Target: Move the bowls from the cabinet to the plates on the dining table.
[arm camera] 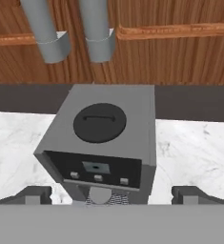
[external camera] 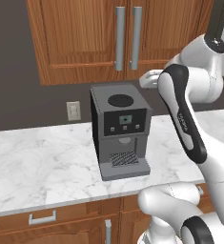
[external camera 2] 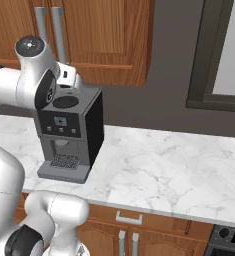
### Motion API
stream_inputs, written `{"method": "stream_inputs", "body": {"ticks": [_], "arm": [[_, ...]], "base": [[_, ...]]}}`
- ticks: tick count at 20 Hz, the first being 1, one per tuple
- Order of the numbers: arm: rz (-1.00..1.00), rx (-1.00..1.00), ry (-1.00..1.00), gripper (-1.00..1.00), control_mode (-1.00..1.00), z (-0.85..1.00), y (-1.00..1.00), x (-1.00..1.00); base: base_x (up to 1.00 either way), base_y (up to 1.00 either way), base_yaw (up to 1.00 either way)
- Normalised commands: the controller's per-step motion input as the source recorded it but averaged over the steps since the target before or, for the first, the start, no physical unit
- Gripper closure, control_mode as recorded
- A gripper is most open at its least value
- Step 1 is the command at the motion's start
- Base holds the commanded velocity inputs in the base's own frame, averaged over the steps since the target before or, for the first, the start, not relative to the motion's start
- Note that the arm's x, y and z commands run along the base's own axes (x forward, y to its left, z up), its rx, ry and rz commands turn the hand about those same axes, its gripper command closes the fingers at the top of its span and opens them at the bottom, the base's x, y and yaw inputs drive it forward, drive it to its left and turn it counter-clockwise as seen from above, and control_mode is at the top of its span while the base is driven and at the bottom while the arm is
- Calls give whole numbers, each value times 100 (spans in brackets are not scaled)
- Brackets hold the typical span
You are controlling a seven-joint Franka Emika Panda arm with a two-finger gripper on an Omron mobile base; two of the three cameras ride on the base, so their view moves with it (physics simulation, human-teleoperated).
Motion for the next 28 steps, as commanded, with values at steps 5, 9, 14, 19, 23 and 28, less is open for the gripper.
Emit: {"method": "stream_inputs", "body": {"ticks": [5,9,14,19,23,28], "arm": [[0,-9,-6,-100,-100,23,6,1],[0,-9,-9,-100,-100,23,1,5],[0,-5,-7,-100,-100,14,0,12],[2,-2,-9,-100,-100,5,1,14],[3,0,-9,-100,-100,2,0,14],[1,0,-7,-100,-100,4,0,17]], "base": [[0,0,0],[0,0,0],[0,0,0],[0,0,0],[0,0,0],[0,0,0]]}}
